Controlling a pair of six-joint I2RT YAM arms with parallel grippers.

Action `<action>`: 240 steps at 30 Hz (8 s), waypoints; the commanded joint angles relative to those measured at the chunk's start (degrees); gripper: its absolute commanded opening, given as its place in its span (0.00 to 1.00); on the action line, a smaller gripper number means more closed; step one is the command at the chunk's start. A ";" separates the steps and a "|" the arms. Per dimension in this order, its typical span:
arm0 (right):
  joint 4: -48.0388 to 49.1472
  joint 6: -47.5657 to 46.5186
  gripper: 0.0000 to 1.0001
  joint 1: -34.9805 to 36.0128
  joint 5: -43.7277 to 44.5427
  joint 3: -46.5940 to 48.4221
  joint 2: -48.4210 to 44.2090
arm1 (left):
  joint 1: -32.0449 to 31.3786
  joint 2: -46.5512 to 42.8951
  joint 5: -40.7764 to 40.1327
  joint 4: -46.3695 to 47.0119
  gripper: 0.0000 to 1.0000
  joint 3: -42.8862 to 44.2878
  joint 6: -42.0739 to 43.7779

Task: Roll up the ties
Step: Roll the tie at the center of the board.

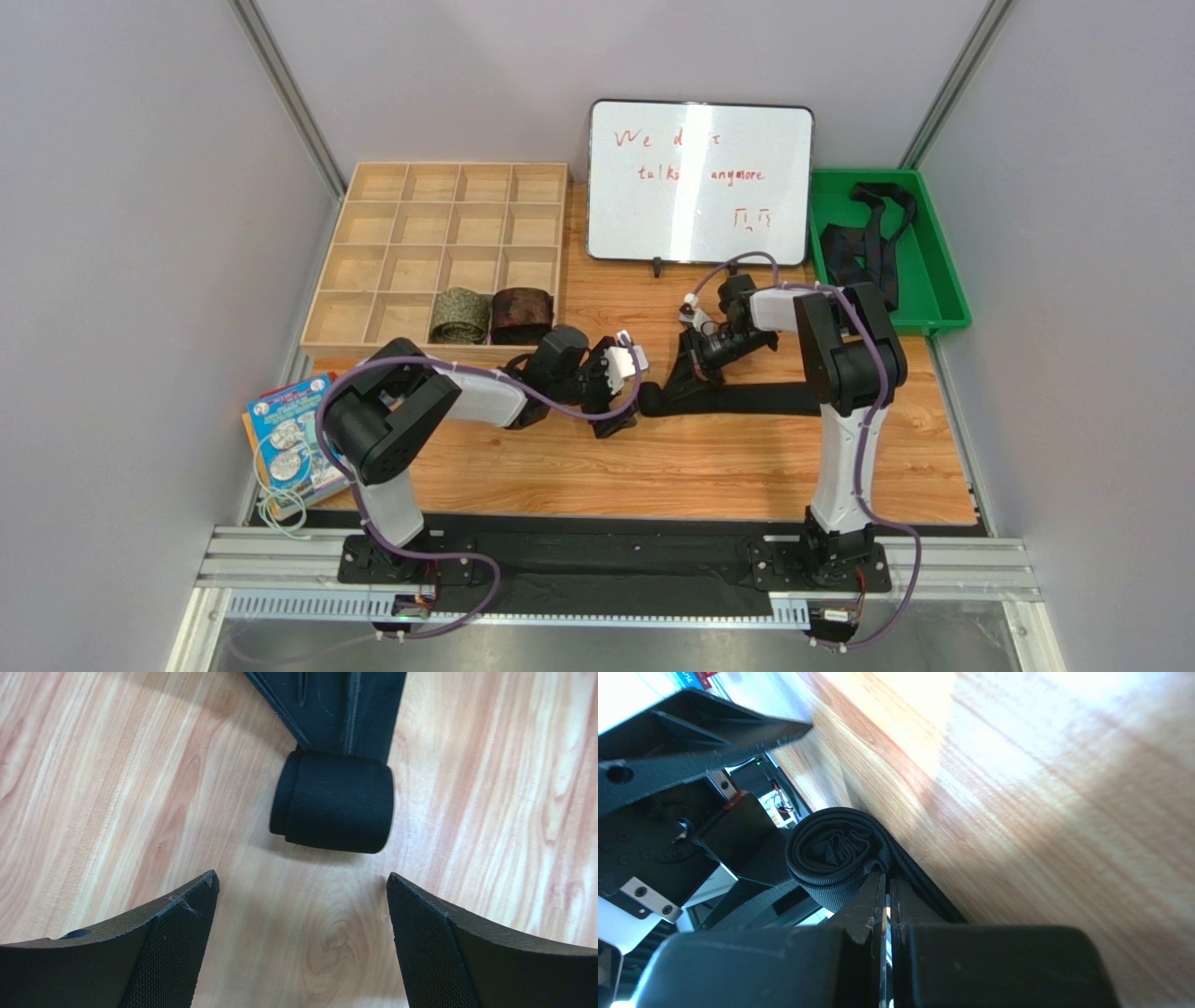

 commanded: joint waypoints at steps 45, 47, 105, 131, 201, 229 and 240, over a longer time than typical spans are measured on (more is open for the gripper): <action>8.53 6.51 0.46 6.25 1.87 0.81 -4.42 | -4.44 4.81 -7.94 -26.40 0.37 11.51 11.10; 8.09 5.64 0.32 6.17 3.27 1.25 -3.71 | -4.44 4.90 -7.77 -26.67 0.39 11.68 10.83; 5.80 9.33 0.39 5.99 4.15 2.74 -4.76 | -3.65 4.81 -5.39 -23.15 0.32 10.19 10.84; 0.35 0.80 0.00 -1.13 19.45 3.45 2.89 | 0.40 3.05 4.72 -1.46 0.83 8.16 -7.77; 1.15 -1.22 0.00 0.37 8.90 -2.00 -6.87 | -6.11 9.65 -0.82 -26.14 0.36 12.30 7.40; 5.18 3.43 0.50 1.15 0.73 -4.20 -14.34 | -4.97 10.09 0.58 -26.67 0.36 14.23 7.49; 5.71 1.50 0.44 4.76 8.37 -3.14 -9.69 | -4.97 9.73 0.41 -26.84 0.37 13.88 6.88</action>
